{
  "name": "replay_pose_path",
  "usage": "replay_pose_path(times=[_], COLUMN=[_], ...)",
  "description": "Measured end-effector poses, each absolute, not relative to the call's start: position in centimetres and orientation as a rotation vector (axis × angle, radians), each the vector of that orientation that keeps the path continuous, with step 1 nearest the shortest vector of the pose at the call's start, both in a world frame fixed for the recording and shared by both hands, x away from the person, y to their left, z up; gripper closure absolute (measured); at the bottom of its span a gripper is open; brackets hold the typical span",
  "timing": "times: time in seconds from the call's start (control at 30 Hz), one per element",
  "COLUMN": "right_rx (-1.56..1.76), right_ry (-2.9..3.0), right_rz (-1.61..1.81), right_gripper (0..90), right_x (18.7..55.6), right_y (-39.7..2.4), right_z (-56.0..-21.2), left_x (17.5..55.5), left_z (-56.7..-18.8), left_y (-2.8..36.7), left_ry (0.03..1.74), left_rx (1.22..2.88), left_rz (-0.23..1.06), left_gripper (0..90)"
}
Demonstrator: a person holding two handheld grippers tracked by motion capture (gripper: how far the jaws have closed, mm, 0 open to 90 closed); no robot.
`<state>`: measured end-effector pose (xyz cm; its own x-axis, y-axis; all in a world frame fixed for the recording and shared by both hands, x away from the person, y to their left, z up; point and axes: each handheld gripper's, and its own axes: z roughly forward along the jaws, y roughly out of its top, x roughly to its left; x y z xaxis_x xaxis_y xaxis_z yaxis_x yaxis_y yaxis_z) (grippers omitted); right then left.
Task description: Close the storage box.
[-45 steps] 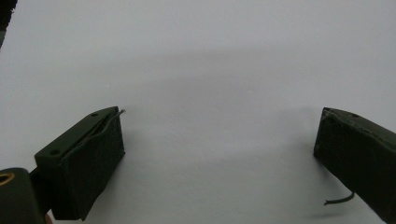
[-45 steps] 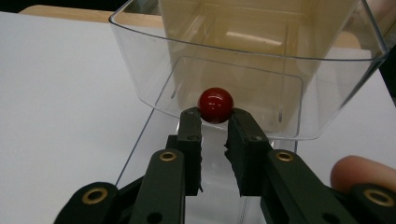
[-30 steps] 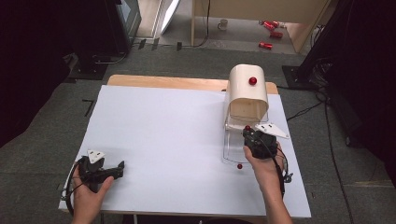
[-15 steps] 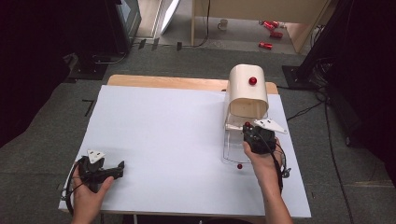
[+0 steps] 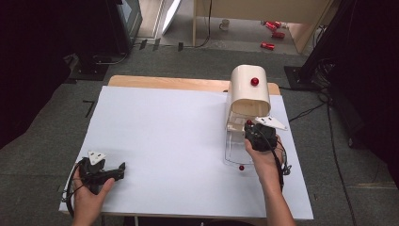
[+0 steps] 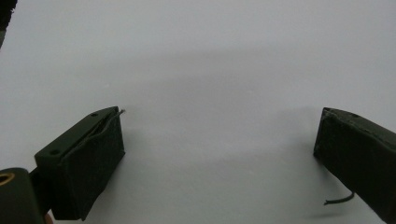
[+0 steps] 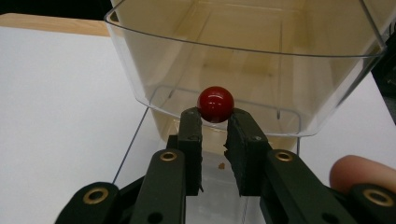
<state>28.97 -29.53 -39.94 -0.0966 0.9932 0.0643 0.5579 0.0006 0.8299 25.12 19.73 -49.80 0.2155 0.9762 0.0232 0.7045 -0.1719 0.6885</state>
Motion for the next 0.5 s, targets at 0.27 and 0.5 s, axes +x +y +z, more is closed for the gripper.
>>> replay_pose_path(times=[0.27,0.5], right_rx=[1.613,1.617], right_ry=[1.703,1.697], right_rz=[0.978,0.975], right_gripper=[77.2,77.2], right_x=[29.6,30.1], right_y=[-29.6,-29.6], right_z=[-39.9,-40.0], left_x=[25.1,25.1], left_z=[-49.8,-49.8], left_y=[19.7,19.7], left_ry=[1.549,1.549], left_rx=[1.945,1.945], left_rz=[0.645,0.645], left_gripper=[1.6,1.6])
